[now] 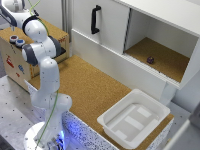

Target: Move the red light switch to turn on the red light

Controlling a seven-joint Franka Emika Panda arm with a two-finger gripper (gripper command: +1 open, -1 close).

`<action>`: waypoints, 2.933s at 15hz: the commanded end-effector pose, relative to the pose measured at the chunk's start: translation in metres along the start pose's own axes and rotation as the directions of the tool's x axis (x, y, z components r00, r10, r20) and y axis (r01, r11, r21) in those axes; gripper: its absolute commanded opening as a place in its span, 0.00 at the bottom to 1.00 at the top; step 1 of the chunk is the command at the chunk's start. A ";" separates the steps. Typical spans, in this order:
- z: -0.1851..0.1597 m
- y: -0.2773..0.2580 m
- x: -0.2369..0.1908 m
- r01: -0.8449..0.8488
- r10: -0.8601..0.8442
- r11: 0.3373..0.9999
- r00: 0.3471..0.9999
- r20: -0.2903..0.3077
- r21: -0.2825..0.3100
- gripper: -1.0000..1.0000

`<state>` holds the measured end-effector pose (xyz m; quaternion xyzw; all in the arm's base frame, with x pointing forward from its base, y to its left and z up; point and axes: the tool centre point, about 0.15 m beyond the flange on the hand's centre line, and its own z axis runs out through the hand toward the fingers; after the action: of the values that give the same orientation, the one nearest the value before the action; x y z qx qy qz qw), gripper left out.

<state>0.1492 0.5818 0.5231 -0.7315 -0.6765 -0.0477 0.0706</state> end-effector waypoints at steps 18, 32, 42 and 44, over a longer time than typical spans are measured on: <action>0.000 0.005 0.011 -0.184 0.185 0.980 0.983 0.006 -0.079 0.00; -0.031 0.085 -0.180 -0.687 0.679 0.713 0.726 -0.110 -0.137 1.00; -0.050 0.176 -0.379 -0.956 0.943 0.251 0.277 -0.184 -0.152 1.00; -0.063 0.205 -0.424 -0.976 0.968 0.143 0.172 -0.182 -0.162 1.00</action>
<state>0.2866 0.2601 0.5221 -0.9886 -0.1182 -0.0593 -0.0715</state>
